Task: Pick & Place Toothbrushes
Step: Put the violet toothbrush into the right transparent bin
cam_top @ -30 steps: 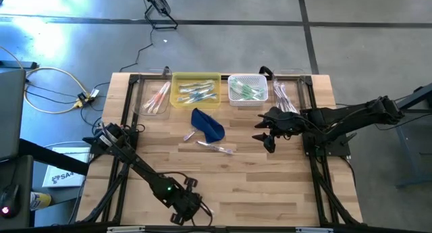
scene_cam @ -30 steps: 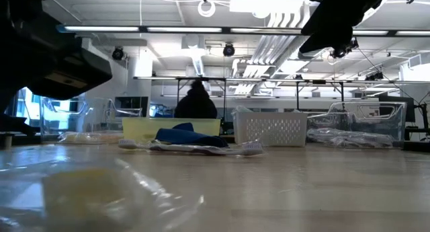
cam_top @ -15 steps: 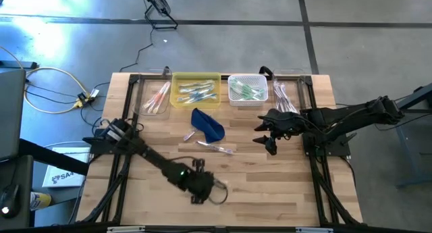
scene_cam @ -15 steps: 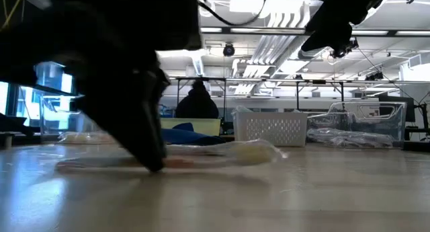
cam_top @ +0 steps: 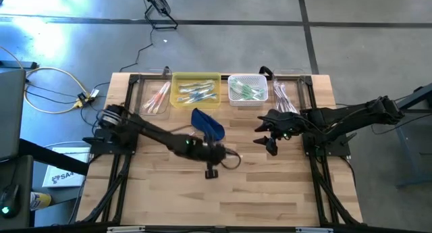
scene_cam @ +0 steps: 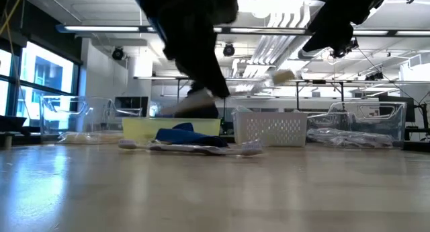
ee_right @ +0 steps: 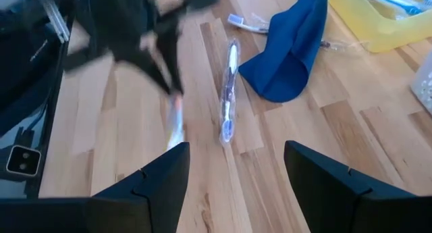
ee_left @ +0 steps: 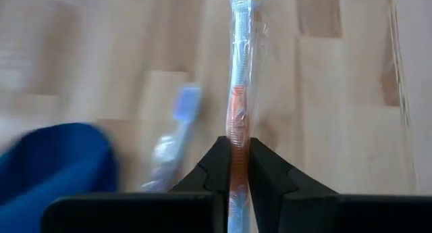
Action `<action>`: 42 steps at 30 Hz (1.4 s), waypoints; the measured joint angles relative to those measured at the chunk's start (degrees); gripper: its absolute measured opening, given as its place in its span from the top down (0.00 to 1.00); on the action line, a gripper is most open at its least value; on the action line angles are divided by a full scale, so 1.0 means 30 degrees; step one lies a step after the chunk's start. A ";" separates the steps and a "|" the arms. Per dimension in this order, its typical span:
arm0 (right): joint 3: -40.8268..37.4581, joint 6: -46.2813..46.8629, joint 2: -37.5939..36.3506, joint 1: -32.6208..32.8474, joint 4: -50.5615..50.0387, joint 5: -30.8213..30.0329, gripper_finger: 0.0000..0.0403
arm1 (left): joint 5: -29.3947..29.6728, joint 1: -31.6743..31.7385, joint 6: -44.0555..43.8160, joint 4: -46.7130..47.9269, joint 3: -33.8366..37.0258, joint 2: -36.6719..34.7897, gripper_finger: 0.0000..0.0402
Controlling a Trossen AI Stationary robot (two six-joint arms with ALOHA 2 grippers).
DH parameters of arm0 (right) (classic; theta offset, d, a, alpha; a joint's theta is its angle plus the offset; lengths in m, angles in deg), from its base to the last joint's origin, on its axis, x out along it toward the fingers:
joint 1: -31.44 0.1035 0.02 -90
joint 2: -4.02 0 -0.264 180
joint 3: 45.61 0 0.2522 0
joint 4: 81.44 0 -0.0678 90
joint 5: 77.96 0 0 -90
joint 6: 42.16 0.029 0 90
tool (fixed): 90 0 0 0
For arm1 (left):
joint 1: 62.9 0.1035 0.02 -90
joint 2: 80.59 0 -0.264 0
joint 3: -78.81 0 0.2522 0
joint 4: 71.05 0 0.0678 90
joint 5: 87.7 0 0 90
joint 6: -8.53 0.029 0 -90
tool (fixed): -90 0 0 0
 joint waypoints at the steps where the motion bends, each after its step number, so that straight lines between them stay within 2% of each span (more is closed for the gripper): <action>1: -0.0003 0.0006 0.0000 0.0006 -0.0028 0.0003 0.42 | 0.0010 0.0246 0.0224 0.0494 0.0000 -0.0537 0.94; 5: -0.0003 0.0021 0.0000 0.0005 0.0024 0.0003 0.42 | 0.0606 0.1227 0.0380 0.3492 -0.0015 -0.3087 0.94; 16: -0.0003 -0.0023 -0.0007 -0.0001 0.0320 -0.0461 0.42 | 0.5089 0.5094 -0.0313 1.1653 -0.0036 -0.9754 0.94; 21: -0.0003 -0.0023 -0.0007 0.0006 0.0329 -0.0467 0.42 | 0.5906 0.7914 -0.0363 1.3440 -0.0022 -1.1073 0.94; 28: -0.0003 0.0019 -0.0007 0.0002 0.0320 -0.0434 0.42 | 0.6042 1.2661 -0.1747 1.6418 0.0063 -1.1308 0.94; 31: -0.0003 0.0028 -0.0007 0.0001 0.0322 -0.0430 0.42 | 0.5611 1.4571 -0.2352 1.6945 0.0715 -1.1322 0.94; 35: -0.0003 0.0036 -0.0007 0.0006 0.0314 -0.0427 0.42 | 0.4006 1.6695 -0.2782 1.6727 0.2003 -1.1315 0.94; 42: -0.0003 0.0030 -0.0007 0.0006 0.0314 -0.0427 0.42 | 0.2224 1.8988 -0.2465 1.2300 0.4843 -1.1315 0.94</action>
